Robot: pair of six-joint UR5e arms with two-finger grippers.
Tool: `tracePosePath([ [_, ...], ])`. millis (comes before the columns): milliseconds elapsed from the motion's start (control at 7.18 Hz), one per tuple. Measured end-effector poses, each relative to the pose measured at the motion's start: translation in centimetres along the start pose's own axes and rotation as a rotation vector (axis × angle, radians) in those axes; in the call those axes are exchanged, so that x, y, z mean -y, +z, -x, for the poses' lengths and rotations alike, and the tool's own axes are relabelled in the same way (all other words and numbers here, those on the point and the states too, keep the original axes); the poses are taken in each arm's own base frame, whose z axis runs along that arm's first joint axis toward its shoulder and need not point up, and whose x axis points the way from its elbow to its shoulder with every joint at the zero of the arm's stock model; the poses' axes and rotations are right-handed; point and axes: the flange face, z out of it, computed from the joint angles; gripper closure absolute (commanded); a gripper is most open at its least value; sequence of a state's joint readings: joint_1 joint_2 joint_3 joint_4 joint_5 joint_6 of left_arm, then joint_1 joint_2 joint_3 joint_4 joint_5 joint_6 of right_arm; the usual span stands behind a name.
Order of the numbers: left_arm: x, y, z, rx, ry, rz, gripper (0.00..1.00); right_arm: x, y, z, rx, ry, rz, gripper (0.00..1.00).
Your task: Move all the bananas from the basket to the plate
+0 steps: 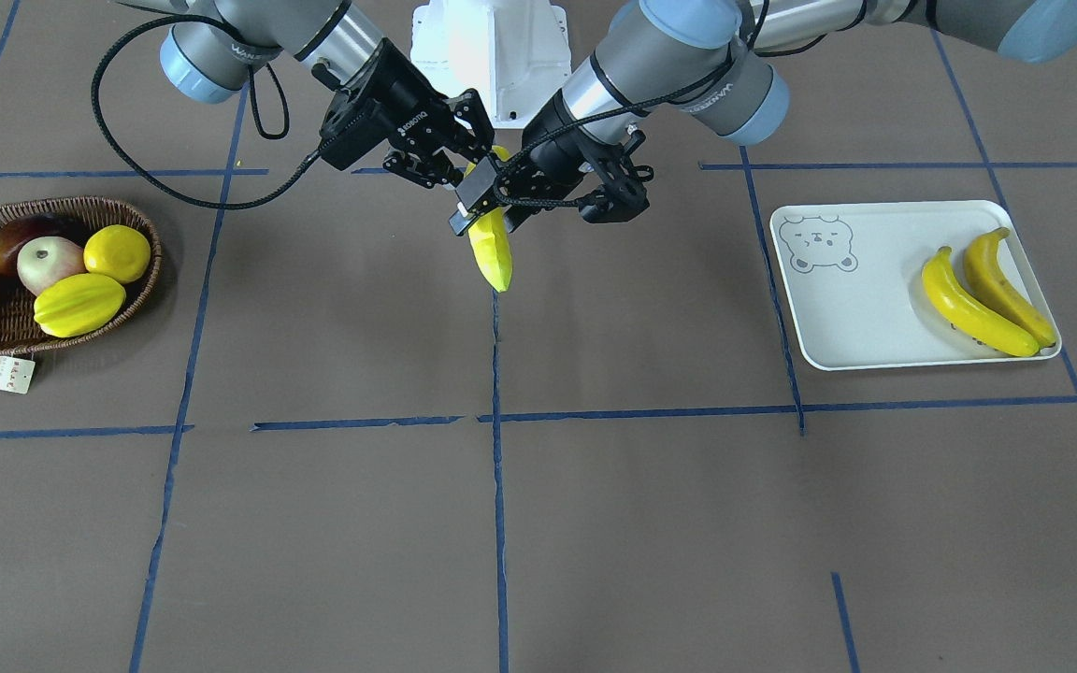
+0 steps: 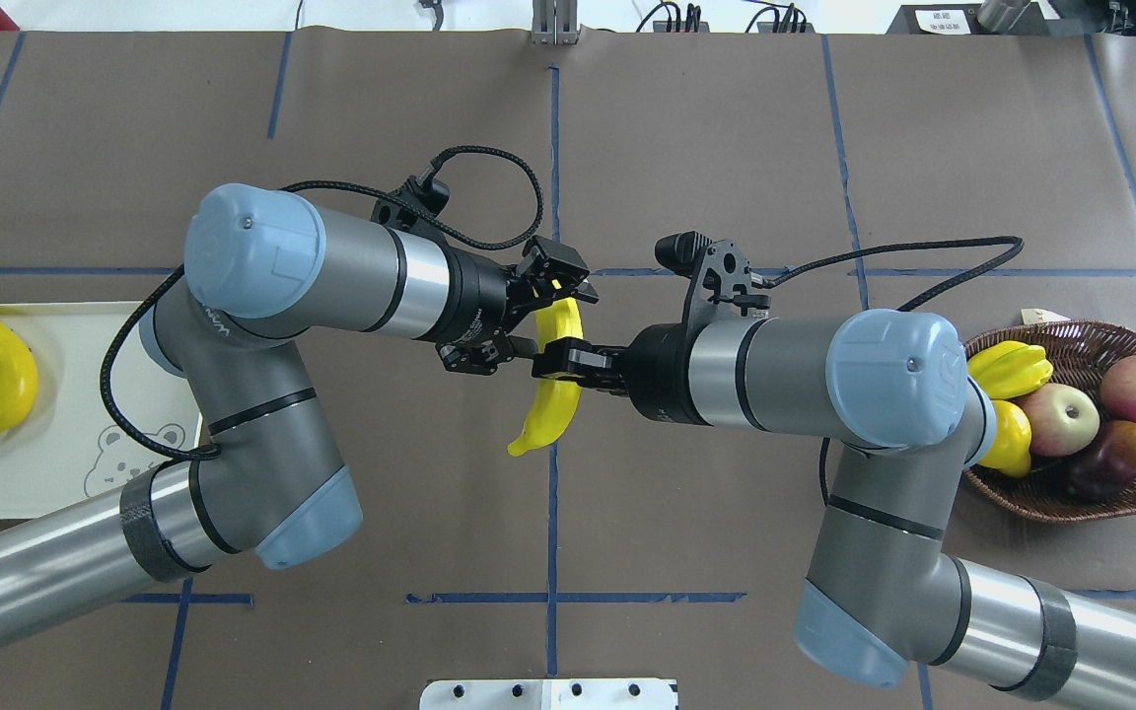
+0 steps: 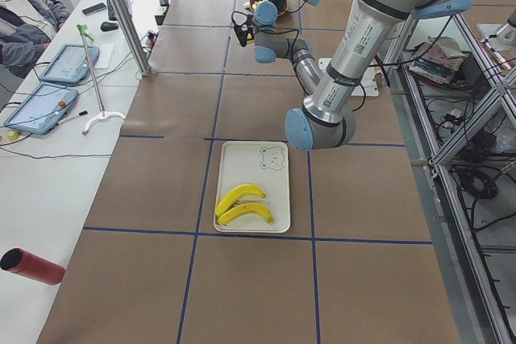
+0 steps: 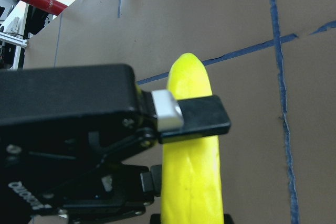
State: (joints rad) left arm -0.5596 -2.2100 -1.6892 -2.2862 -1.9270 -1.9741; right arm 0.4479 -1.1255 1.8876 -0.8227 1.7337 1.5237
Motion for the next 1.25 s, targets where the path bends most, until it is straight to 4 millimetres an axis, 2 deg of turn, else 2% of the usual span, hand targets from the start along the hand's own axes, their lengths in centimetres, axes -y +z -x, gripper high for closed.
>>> tracePosePath([
  [139, -0.1, 0.1, 0.0, 0.0, 0.0, 0.001, 1.0, 0.0, 0.0, 0.2, 0.004, 0.0, 0.0, 0.01],
  [557, -0.1, -0.5, -0.1, -0.009, 0.005, 0.001, 1.0, 0.4, 0.0, 0.8, 0.007, 0.005, -0.012, 0.0],
  [836, 1.0, -1.1, 0.3, -0.005, 0.011, -0.012, 1.0, 1.7, -0.2, 0.4, -0.031, 0.008, -0.023, 0.0],
  [1114, 4.2, -1.6, 3.3, 0.047, 0.002, -0.064, 1.0, 5.4, -1.2, -1.2, -0.153, 0.033, 0.008, 0.0],
  [1253, 6.9, -2.4, 5.3, 0.089, -0.018, -0.112, 1.0, 7.4, -2.1, -2.0, -0.214, 0.042, 0.042, 0.0],
])
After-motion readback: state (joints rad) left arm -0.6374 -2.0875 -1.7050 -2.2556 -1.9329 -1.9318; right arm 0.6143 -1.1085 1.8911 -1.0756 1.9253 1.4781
